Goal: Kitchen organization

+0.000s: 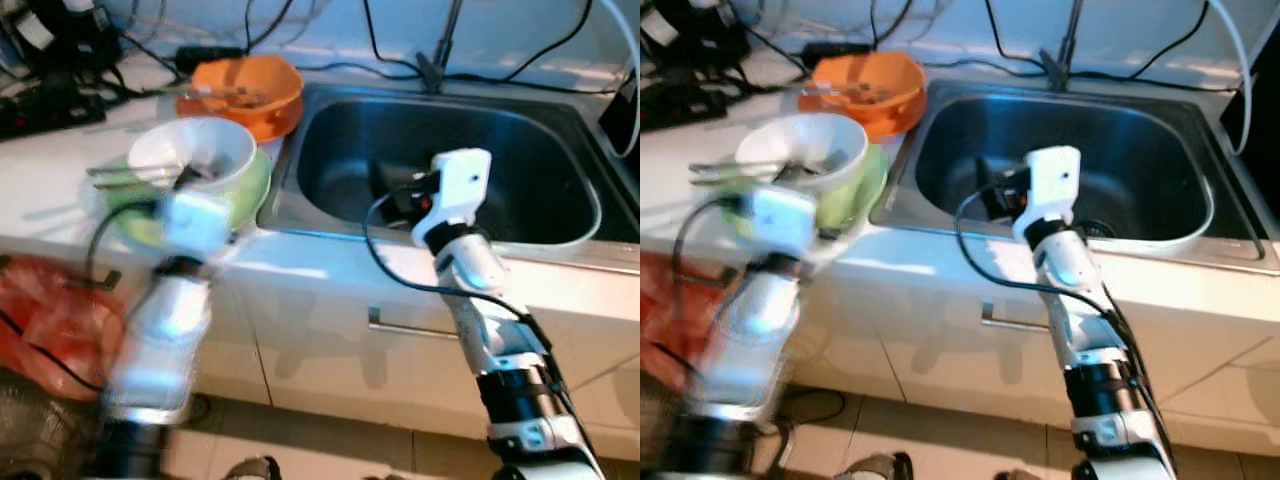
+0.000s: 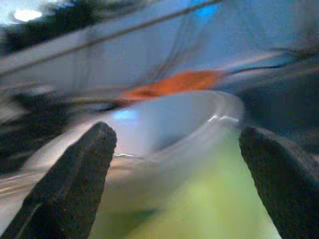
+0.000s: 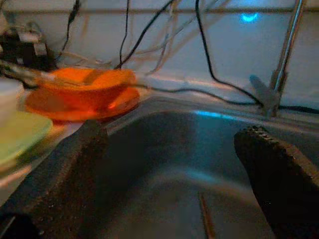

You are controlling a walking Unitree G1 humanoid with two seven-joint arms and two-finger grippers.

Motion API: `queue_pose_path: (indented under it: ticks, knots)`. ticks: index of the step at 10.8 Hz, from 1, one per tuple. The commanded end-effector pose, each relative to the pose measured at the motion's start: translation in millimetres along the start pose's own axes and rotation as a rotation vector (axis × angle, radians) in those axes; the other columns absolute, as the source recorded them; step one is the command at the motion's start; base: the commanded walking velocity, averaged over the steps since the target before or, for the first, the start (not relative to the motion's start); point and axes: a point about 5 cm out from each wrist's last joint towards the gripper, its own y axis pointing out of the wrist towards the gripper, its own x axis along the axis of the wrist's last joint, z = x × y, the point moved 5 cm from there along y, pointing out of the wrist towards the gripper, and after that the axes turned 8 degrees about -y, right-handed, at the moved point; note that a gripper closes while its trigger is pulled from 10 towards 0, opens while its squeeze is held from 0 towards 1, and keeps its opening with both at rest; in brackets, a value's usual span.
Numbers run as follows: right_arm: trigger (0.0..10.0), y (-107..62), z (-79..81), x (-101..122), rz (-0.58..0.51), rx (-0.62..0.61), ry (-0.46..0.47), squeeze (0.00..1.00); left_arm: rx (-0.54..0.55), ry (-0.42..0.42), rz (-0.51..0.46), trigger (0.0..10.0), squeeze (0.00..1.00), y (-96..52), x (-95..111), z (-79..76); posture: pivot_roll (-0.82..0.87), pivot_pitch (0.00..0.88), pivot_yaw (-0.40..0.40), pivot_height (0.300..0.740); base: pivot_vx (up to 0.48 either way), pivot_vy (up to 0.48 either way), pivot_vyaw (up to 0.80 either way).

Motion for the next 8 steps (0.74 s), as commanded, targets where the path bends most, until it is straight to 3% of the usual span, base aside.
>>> queue_pose_path:
  ticks: [1,2,3,4,5,8]
  knots:
    - [10.0,-1.5,1.9,1,0.005,0.007,0.008,0.0,0.065,0.015,-0.076,10.0,0.79,2.1,30,6.2,0.05,0.088,-0.002,0.74,0.0,0.0,0.0]
    - [10.0,-2.1,1.0,0,0.01,0.006,0.0,0.0,0.168,-0.002,-0.022,10.0,0.73,-8.2,13,21.0,0.05,0.087,-0.003,0.74,0.0,0.0,0.0]
    - [10.0,-2.5,-2.0,-1,0.021,0.002,-0.006,0.0,0.187,-0.002,-0.029,10.0,0.48,-11.8,8,24.5,0.05,0.087,-0.016,0.74,0.0,0.0,0.0]
    - [10.0,-2.4,-2.4,-1,0.022,0.002,-0.007,0.0,0.185,-0.007,-0.03,10.0,0.48,-11.1,8,24.3,0.05,0.087,-0.016,0.74,0.0,0.0,0.0]
    - [10.0,-1.8,-1.6,-1,0.024,0.007,-0.007,0.0,0.181,-0.012,-0.023,10.0,0.0,-8.1,10,23.5,0.05,0.088,-0.019,0.74,0.0,0.0,0.0]
    - [10.0,-1.7,-0.8,2,0.02,0.017,-0.007,0.0,0.148,-0.052,-0.051,10.0,0.0,-4.7,17,19.8,0.05,0.095,-0.021,0.74,0.0,0.0,0.0]
